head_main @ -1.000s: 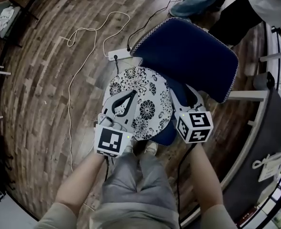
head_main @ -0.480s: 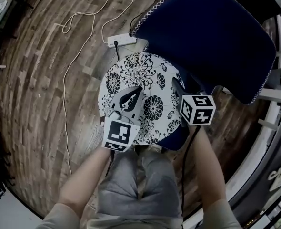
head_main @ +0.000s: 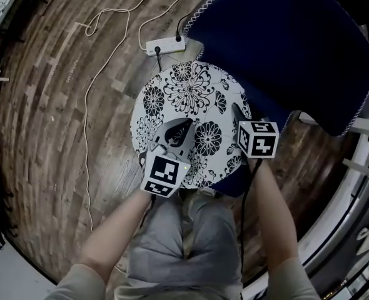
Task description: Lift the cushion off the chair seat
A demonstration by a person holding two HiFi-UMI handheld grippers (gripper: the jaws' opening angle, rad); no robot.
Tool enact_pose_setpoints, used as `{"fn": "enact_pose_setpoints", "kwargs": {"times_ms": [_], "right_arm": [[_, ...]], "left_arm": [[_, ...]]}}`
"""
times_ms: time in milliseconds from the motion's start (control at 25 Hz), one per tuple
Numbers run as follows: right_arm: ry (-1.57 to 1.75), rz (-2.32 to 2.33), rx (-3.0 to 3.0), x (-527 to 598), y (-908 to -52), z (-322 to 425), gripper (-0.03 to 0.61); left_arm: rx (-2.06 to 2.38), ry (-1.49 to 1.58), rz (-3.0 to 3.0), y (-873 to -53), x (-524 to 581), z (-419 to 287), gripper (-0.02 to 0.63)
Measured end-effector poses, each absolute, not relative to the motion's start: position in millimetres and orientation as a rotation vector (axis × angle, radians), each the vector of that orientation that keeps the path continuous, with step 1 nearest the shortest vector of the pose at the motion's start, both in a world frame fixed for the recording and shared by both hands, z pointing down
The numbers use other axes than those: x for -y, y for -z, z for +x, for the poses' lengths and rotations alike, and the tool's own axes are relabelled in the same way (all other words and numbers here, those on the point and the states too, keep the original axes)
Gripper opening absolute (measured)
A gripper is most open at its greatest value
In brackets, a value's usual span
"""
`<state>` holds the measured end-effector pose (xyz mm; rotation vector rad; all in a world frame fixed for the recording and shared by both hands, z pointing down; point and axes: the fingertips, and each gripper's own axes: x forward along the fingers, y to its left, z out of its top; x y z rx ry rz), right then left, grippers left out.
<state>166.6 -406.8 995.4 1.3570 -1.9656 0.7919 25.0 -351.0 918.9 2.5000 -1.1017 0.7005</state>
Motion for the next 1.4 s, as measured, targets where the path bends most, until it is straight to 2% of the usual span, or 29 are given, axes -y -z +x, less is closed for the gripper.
{"fn": "enact_pose_setpoints", "kwargs": {"times_ms": [120, 240, 720, 1000, 1400], "right_arm": [[-0.754, 1.362, 1.981, 404.2, -984.5, 161.7, 0.053], [-0.717, 1.376, 2.01, 403.5, -960.7, 152.8, 0.029], [-0.432, 1.403, 2.181, 385.5, -790.9, 125.0, 0.017], [-0.247, 1.46, 2.268, 374.1, -628.7, 106.8, 0.015], [-0.041, 1.645, 2.362, 326.4, -396.0, 120.4, 0.015]], "left_arm": [[1.102, -0.694, 2.486, -914.8, 348.5, 21.5, 0.005], [1.121, -0.678, 2.486, -896.6, 348.8, 15.9, 0.005], [1.22, -0.599, 2.481, -779.8, 330.7, -9.5, 0.005], [1.279, -0.523, 2.522, -666.7, 314.2, -35.6, 0.004], [1.376, -0.34, 2.582, -476.8, 293.2, -59.5, 0.005]]}}
